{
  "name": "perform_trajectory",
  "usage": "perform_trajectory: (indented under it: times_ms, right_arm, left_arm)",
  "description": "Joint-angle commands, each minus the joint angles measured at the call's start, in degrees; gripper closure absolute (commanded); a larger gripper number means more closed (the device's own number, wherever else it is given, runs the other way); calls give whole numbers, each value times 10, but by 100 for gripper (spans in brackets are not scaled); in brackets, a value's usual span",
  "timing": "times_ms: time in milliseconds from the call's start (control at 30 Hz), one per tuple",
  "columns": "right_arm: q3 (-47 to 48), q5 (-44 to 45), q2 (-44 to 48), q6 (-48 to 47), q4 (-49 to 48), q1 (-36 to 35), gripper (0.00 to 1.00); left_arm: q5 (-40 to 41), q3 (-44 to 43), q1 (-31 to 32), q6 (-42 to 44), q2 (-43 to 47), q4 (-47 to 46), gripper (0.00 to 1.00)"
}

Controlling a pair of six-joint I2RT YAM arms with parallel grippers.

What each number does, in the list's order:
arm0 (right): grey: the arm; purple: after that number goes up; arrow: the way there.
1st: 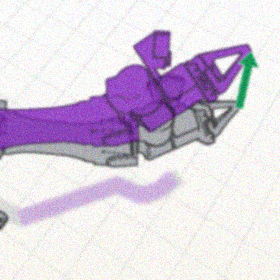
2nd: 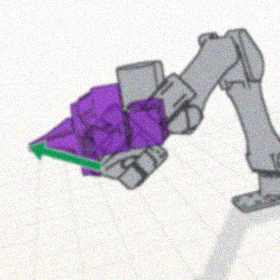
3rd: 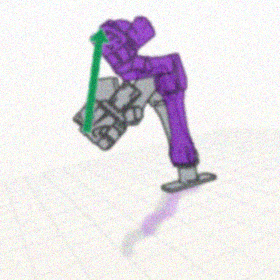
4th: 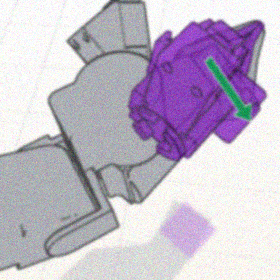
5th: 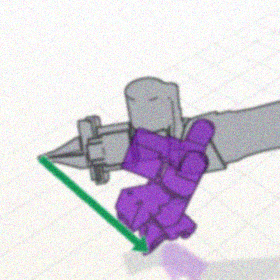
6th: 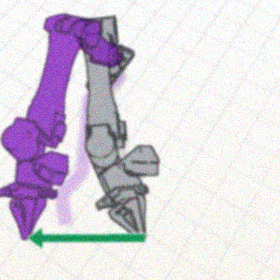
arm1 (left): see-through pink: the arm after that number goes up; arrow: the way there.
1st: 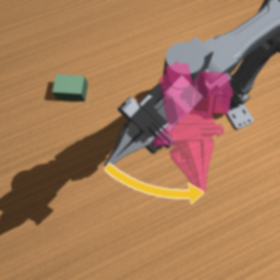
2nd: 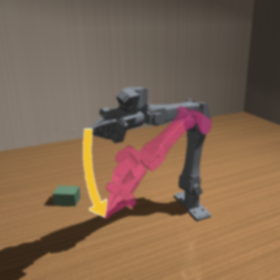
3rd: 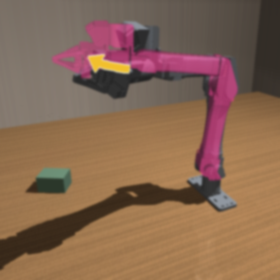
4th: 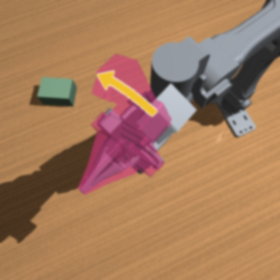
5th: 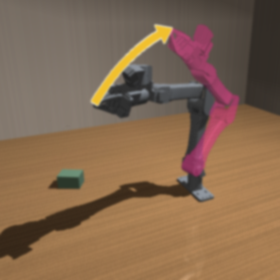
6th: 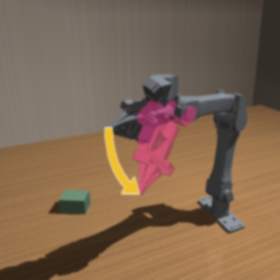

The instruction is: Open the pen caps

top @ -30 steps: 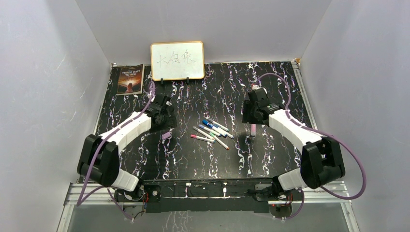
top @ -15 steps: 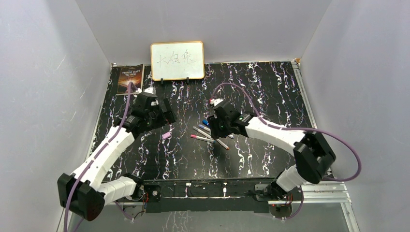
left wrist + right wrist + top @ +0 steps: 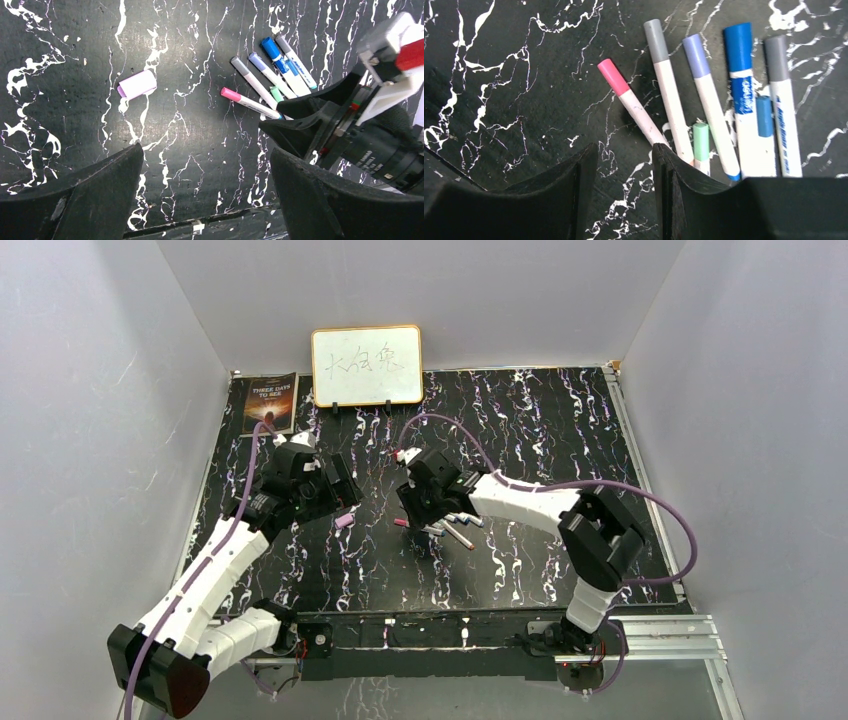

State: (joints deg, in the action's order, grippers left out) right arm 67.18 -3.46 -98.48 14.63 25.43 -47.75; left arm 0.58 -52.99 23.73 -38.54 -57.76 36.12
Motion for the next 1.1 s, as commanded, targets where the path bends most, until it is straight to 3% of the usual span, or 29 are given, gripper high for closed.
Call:
perform_trajectory:
  times_ms: [0,667,733,933,1067]
  right_arm:
    - [35,-2,-33,-17,-19,-15,58]
    - [4,76,-71,-15,8,-52,60]
    - [-13,79,-61,-1,4,-61,64]
    - [-57,78,-39,39,-8,-75,87]
    - [-68,38,25,57,-21,-75,92]
  left_arm:
    - [-12,2,-3,0,6,12,2]
    - [-21,10,-3,-2,12,5,2]
    - [-26,13,-3,-4,14,1,2]
    - [-57,31,-3,-18,21,-27,2]
    - [-110,55,-3,-43,37,-78,2]
